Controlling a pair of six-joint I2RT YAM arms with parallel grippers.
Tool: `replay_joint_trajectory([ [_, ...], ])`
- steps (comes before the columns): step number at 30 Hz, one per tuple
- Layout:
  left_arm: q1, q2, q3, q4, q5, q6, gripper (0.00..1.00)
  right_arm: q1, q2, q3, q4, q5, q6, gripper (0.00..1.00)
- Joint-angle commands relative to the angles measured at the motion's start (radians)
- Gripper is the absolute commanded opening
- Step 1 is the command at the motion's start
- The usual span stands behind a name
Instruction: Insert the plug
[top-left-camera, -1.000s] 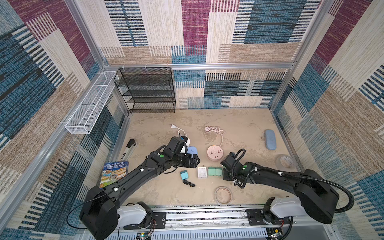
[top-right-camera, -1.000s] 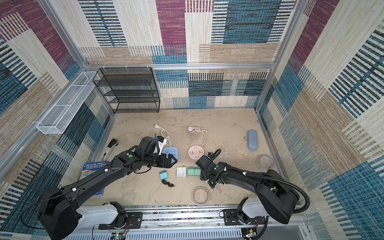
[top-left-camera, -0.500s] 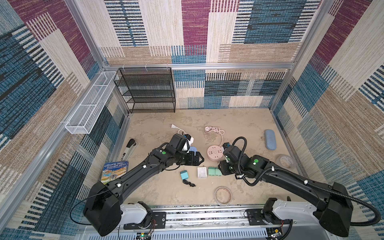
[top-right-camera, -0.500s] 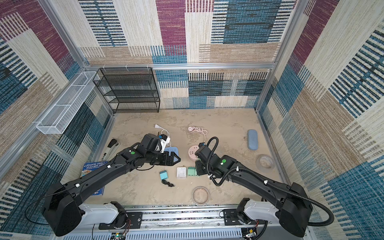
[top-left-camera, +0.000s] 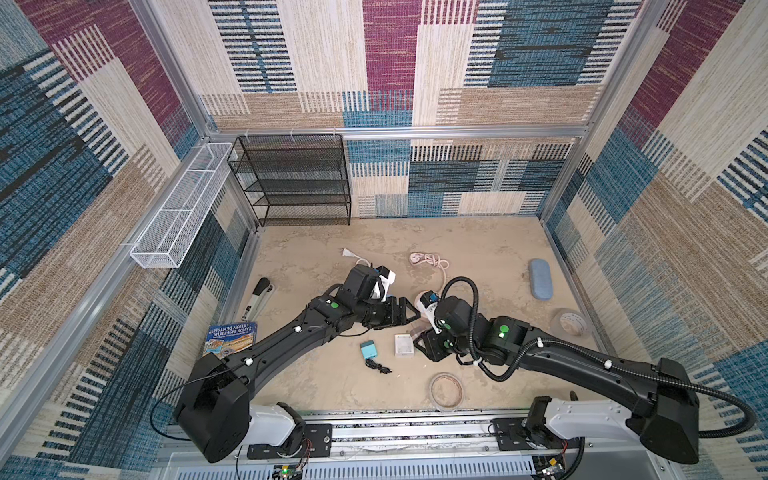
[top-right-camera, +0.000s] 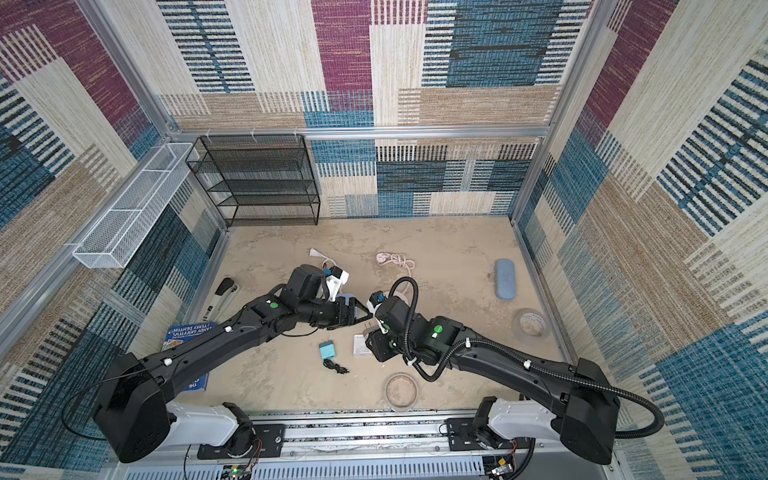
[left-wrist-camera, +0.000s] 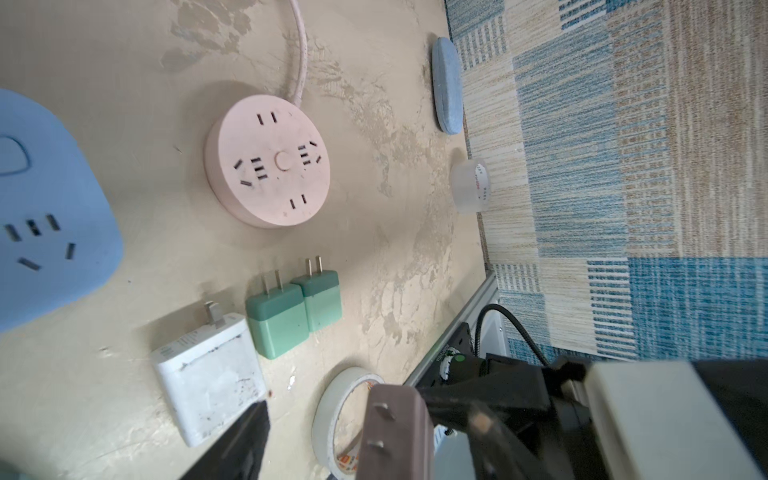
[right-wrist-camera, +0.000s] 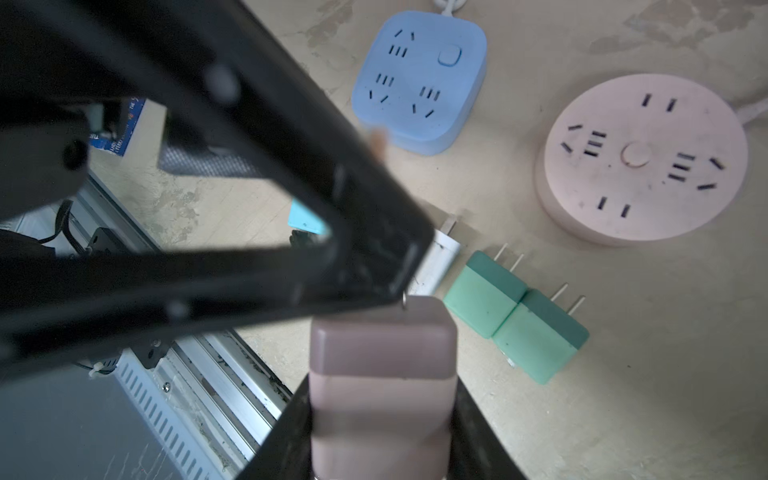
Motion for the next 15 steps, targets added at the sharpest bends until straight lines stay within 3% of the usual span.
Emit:
replay_joint_trajectory([
  [1,-0.01,0.004,-0.014,0.092,0.07,-0.058,0.74,0.005,0.006,0.011,0.067,-0.008,-0.002,0.0],
  [13,-0.035,-0.02,-0.047,0.103,0.066,-0.072,0.61,0.005,-0.011,0.036,0.062,0.063,0.005,0.0],
  [15,-0.036,-0.025,-0.054,0.108,0.063,-0.074,0.52,0.005,-0.017,0.033,0.06,0.067,0.012,0.0],
])
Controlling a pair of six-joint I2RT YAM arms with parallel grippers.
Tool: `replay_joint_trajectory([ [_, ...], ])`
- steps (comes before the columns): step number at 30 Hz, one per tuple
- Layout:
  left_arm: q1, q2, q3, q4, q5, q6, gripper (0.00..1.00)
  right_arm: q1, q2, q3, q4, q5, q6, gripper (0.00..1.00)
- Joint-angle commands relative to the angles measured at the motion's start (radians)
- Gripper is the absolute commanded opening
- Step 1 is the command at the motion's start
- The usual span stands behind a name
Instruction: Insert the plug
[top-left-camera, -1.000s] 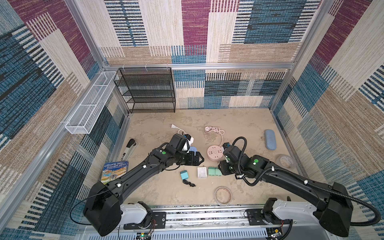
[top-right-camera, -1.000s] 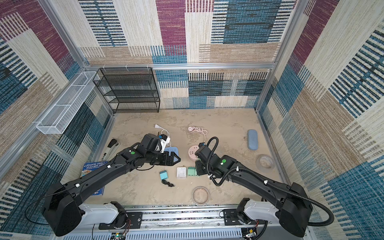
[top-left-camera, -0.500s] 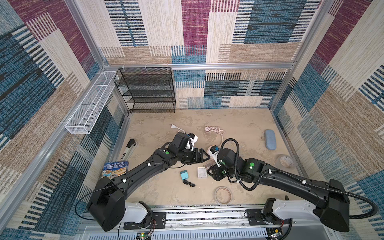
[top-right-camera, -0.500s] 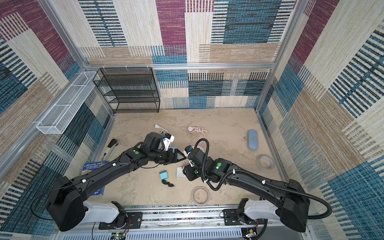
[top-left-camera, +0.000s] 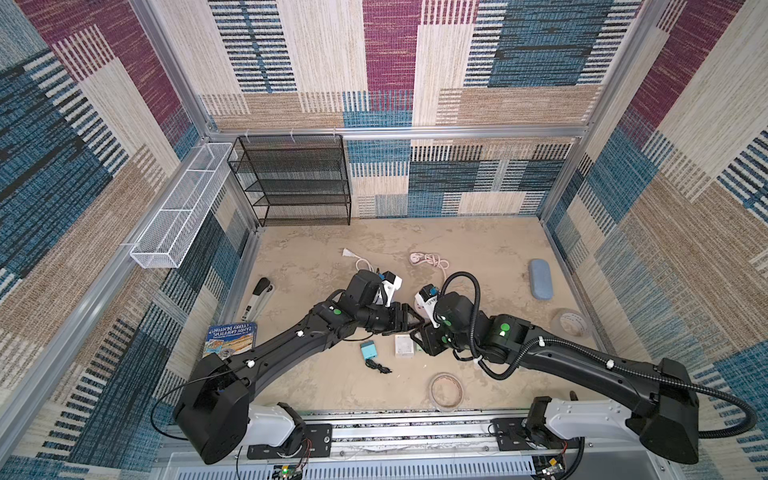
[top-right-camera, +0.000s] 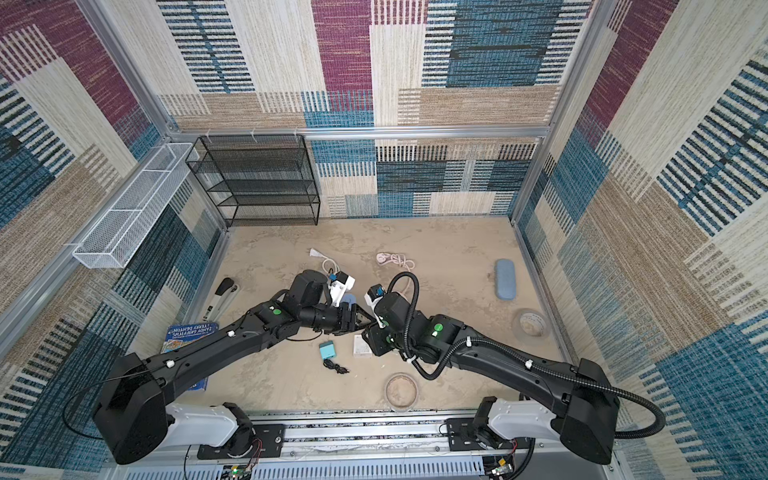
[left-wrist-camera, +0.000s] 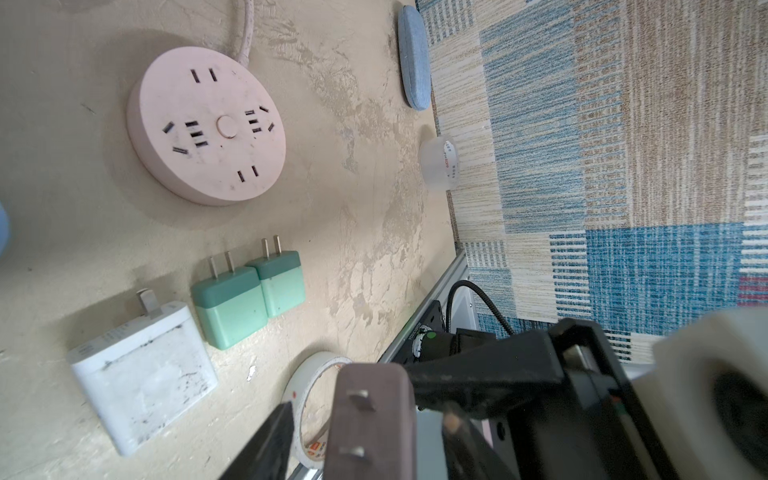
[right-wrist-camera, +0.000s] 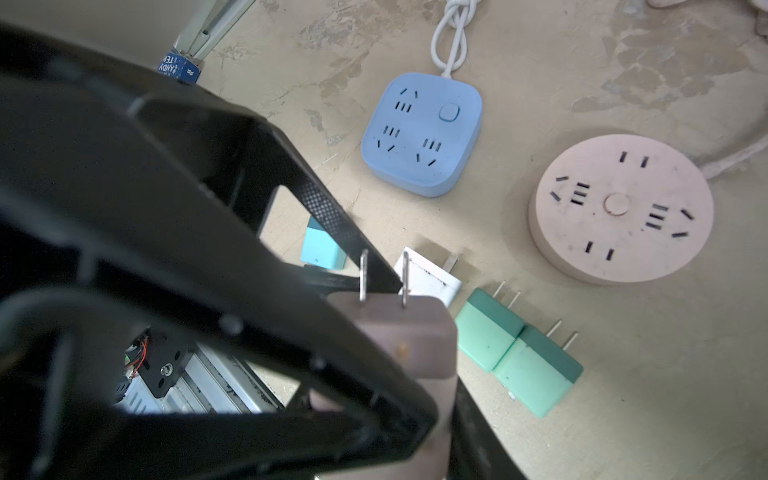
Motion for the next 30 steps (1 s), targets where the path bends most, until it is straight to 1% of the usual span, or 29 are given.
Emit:
replay_joint_trajectory([
  [1,-0.001,-0.012,-0.01,0.03,0.005,-0.034,0.51,0.002,-0.015,0.002,0.025,0.033,0.013,0.0],
  [3,-0.001,-0.013,-0.013,0.03,0.007,-0.035,0.49,0.002,-0.025,-0.001,0.029,0.036,0.015,0.0],
  [5,-0.001,-0.01,-0.016,0.031,0.006,-0.033,0.42,0.002,-0.029,0.0,0.028,0.037,0.015,0.0],
  [7,-0.001,-0.007,-0.015,0.033,0.009,-0.032,0.39,0.002,-0.031,0.0,0.026,0.038,0.014,0.0],
  [8,-0.001,-0.004,-0.013,0.034,0.012,-0.033,0.29,0.001,-0.029,0.0,0.025,0.039,0.014,0.0],
  [11,-0.002,0.007,-0.008,0.039,0.015,-0.036,0.08,0.002,-0.026,0.002,0.03,0.034,0.013,0.0],
  [12,-0.002,0.01,-0.007,0.043,0.017,-0.038,0.02,0.002,-0.024,0.002,0.034,0.036,0.013,0.0],
  [13,-0.002,0.012,-0.006,0.047,0.02,-0.04,0.0,0.002,-0.024,0.003,0.038,0.039,0.014,0.0],
  [15,-0.002,0.018,-0.011,0.062,0.022,-0.049,0.0,0.002,-0.02,0.003,0.049,0.039,0.013,0.03],
  [16,-0.002,0.019,-0.015,0.074,0.025,-0.056,0.0,0.002,-0.02,0.002,0.056,0.039,0.014,0.08],
  [17,-0.001,0.021,-0.021,0.093,0.029,-0.066,0.0,0.002,-0.019,0.0,0.064,0.036,0.013,0.17],
  [18,0.001,0.023,-0.028,0.108,0.027,-0.079,0.0,0.002,-0.018,0.0,0.069,0.036,0.013,0.32],
  [19,0.002,0.022,-0.035,0.121,0.025,-0.093,0.0,0.002,-0.02,-0.005,0.073,0.036,0.01,0.42],
  [23,0.034,0.019,-0.07,0.202,0.017,-0.169,0.0,0.002,-0.068,-0.047,0.116,0.036,0.008,0.63],
  [25,0.066,0.019,-0.104,0.279,0.03,-0.237,0.0,0.002,-0.112,-0.078,0.155,0.036,0.008,0.67],
  [28,0.119,0.029,-0.16,0.44,0.07,-0.377,0.0,0.001,-0.179,-0.137,0.229,0.053,0.005,0.68],
  [30,0.151,0.048,-0.198,0.577,0.102,-0.5,0.0,0.002,-0.215,-0.192,0.3,0.083,-0.002,0.68],
])
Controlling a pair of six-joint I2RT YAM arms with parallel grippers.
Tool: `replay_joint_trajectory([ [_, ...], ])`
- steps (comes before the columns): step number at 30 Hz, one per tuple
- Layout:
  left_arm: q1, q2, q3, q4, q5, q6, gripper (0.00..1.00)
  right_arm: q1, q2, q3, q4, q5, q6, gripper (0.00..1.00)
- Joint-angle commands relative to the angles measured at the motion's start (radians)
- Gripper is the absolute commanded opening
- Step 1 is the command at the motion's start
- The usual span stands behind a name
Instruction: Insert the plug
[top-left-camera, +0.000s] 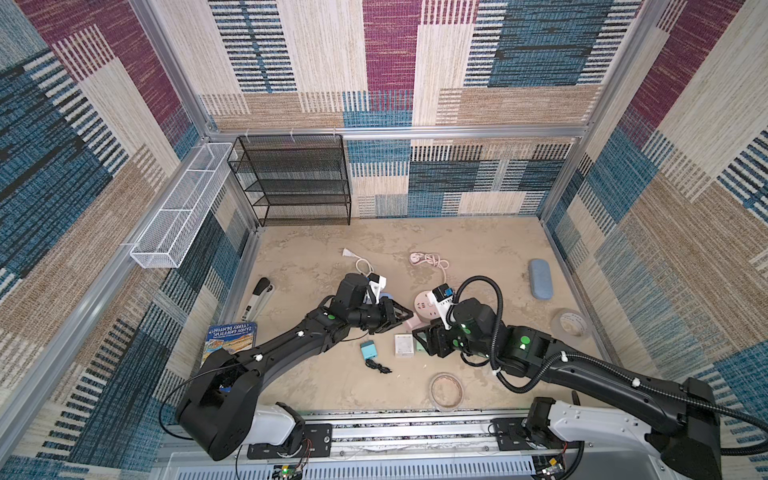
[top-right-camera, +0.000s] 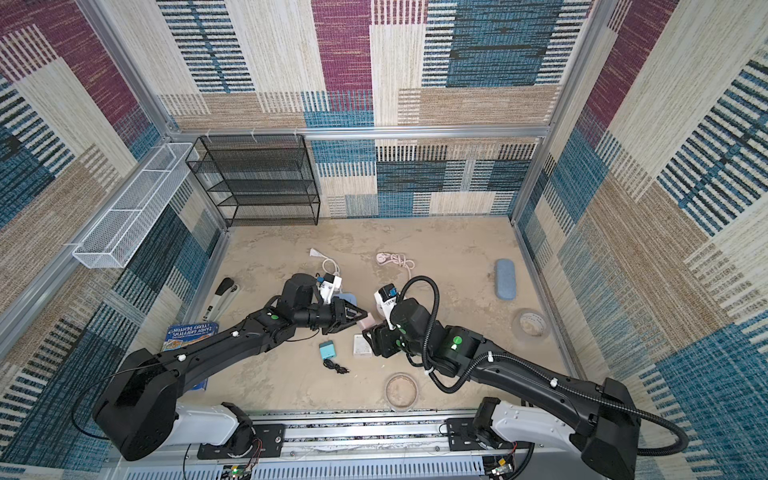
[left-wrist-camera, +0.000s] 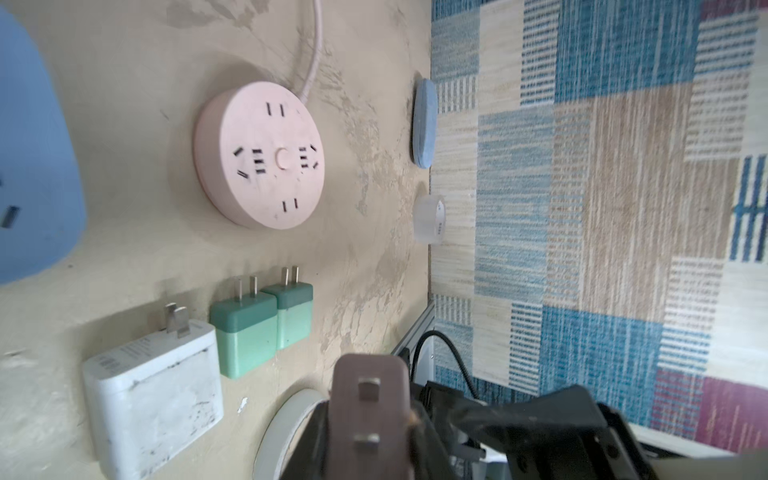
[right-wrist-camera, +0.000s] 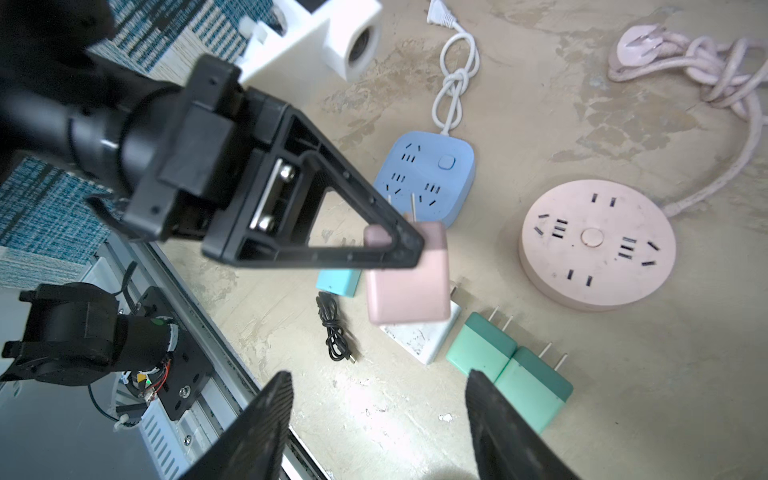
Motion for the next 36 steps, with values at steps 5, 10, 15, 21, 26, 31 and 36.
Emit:
replay_joint_trajectory([
  [5,0.037,0.071,-0.064,0.459,0.103,-0.408,0.0,0.001,-0.129,-0.238,0.458,0.188,-0.073,0.67],
  [10,0.036,0.08,-0.078,0.559,0.122,-0.51,0.0,0.001,-0.227,-0.429,0.776,0.256,-0.186,0.66],
  [15,0.026,0.07,-0.077,0.605,0.129,-0.565,0.0,0.002,-0.23,-0.416,0.781,0.213,-0.262,0.64],
  [21,-0.005,0.089,-0.062,0.681,0.119,-0.619,0.0,0.0,-0.193,-0.394,0.821,0.211,-0.298,0.59],
  [26,-0.033,0.111,-0.053,0.737,0.107,-0.655,0.0,-0.003,-0.137,-0.365,0.847,0.19,-0.324,0.57],
  [31,-0.052,0.109,-0.046,0.736,0.099,-0.659,0.0,-0.006,-0.102,-0.35,0.851,0.197,-0.335,0.54],
  [36,-0.062,0.102,-0.031,0.724,0.097,-0.654,0.0,-0.018,-0.095,-0.345,0.836,0.191,-0.34,0.51],
])
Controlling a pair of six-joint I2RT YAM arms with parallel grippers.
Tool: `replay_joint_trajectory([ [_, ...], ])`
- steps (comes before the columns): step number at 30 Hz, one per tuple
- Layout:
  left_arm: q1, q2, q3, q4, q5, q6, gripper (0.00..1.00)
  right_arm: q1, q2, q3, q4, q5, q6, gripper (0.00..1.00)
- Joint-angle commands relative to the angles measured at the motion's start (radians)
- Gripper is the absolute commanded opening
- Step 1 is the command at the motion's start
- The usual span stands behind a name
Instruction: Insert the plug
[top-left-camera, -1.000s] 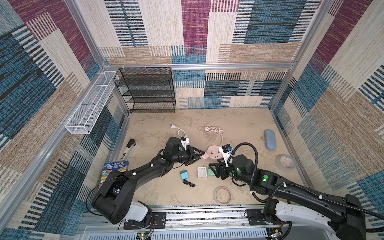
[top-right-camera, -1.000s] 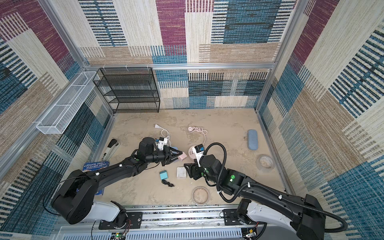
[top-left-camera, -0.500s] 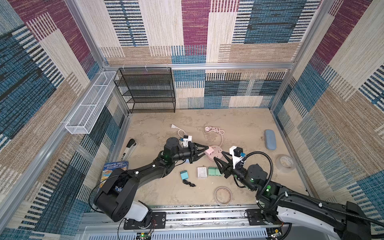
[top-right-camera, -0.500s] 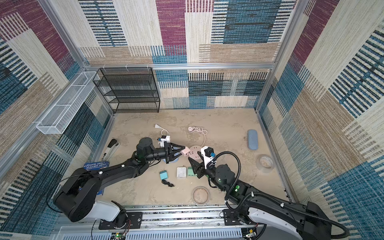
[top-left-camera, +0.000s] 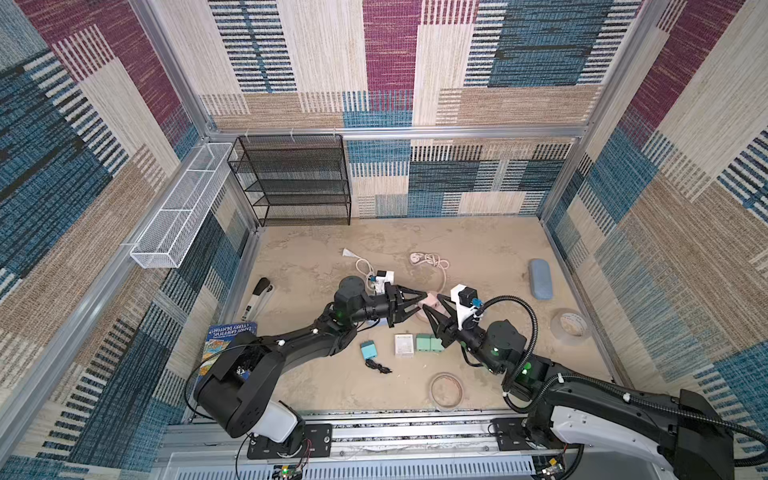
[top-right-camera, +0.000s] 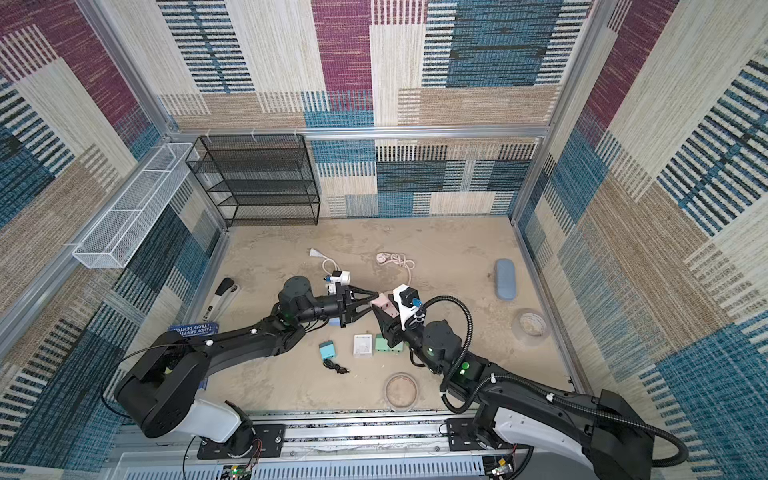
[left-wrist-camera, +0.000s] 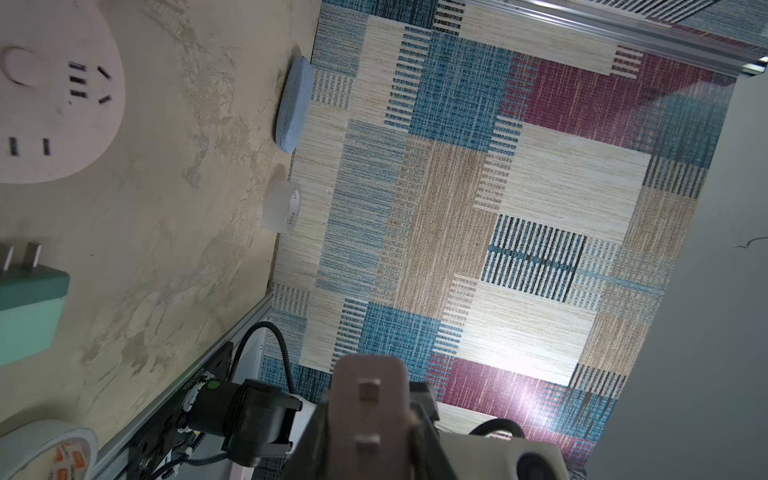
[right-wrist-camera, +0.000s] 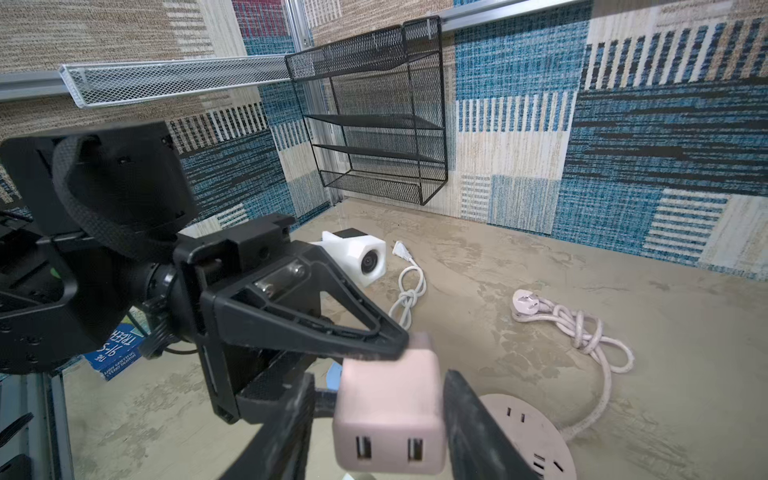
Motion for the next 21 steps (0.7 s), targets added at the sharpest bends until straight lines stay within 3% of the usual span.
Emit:
replay_joint_trajectory([
  [1,-0.007,-0.012,0.02,0.045,-0.007,-0.004,0.0,-0.007,0.002,0.008,0.014,-0.038,-0.01,0.51],
  [8,-0.016,-0.01,0.021,0.043,-0.012,-0.003,0.0,-0.013,0.013,0.007,0.005,-0.062,-0.005,0.48],
  [14,-0.022,-0.004,0.025,0.048,-0.011,-0.004,0.0,-0.02,0.026,0.018,0.002,-0.081,-0.008,0.38],
  [17,-0.025,0.003,0.026,0.059,-0.01,-0.008,0.0,-0.022,0.037,0.027,0.004,-0.098,-0.011,0.29],
  [21,-0.025,0.021,0.02,0.084,-0.007,-0.023,0.0,-0.023,0.041,0.029,0.013,-0.13,-0.008,0.06],
])
